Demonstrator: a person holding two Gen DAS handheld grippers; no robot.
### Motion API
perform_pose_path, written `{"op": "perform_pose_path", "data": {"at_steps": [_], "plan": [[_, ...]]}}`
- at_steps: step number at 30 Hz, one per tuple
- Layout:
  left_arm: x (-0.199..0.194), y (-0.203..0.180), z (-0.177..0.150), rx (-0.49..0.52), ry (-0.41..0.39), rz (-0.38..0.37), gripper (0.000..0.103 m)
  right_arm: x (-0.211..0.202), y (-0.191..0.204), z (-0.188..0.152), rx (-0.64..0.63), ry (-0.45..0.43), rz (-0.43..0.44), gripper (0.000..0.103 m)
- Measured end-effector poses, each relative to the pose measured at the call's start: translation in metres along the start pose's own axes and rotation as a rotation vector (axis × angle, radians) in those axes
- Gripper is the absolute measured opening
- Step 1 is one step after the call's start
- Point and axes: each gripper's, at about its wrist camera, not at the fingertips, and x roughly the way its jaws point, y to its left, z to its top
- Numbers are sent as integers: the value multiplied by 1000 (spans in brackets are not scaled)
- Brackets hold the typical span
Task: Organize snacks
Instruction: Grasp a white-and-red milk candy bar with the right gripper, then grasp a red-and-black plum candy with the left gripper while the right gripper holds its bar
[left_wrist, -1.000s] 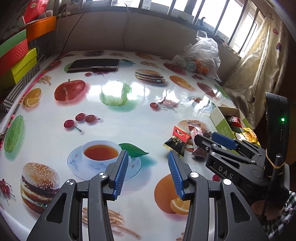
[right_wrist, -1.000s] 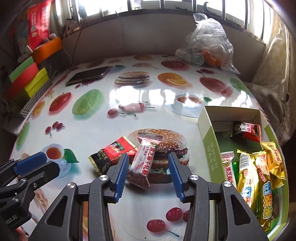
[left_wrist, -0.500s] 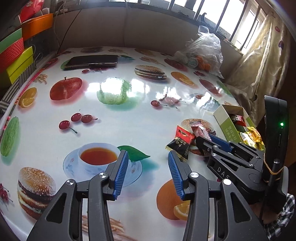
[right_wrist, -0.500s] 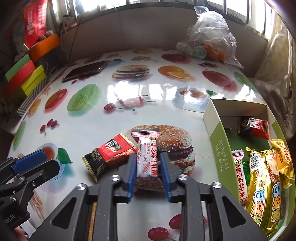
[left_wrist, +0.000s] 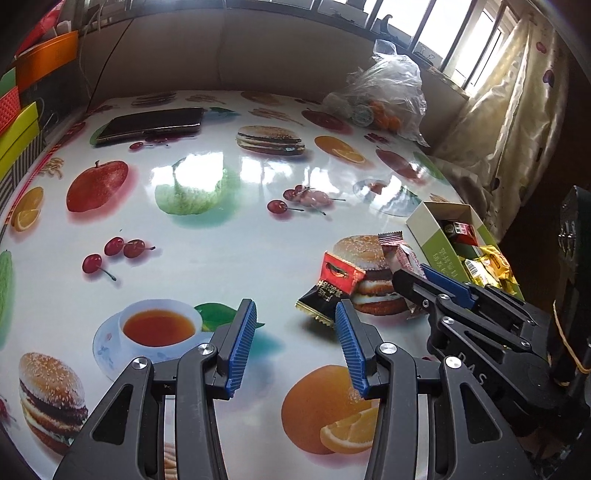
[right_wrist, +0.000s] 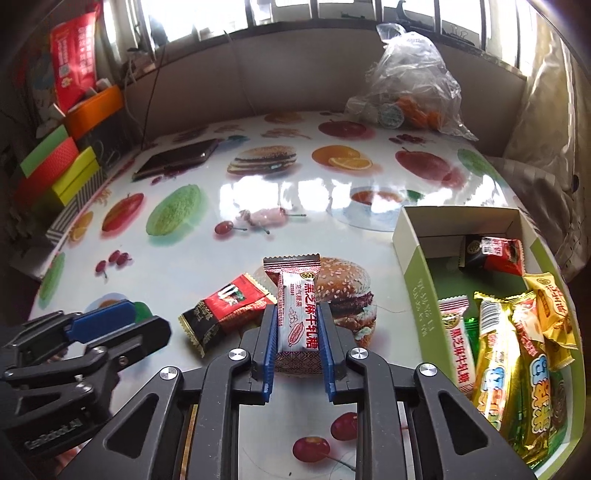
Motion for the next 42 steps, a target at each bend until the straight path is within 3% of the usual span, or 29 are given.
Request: {"op": "perform_pose_path", "data": {"at_steps": [6, 15, 38, 40, 42], "plan": [[8, -13, 4, 83, 17, -18, 46, -21, -8, 1, 34, -42, 18, 20], [31, -31, 8, 183, 67, 12, 46, -38, -24, -2, 84, -69, 13, 20], [50, -45, 15, 238, 66, 95, 46, -40, -33, -3, 119, -76, 18, 20], [49, -44, 15, 235, 63, 93, 32, -40, -34, -4, 122, -76, 18, 20], [47, -43, 16, 227, 61, 90, 30, -40, -34, -4, 120, -76, 16, 20]]}}
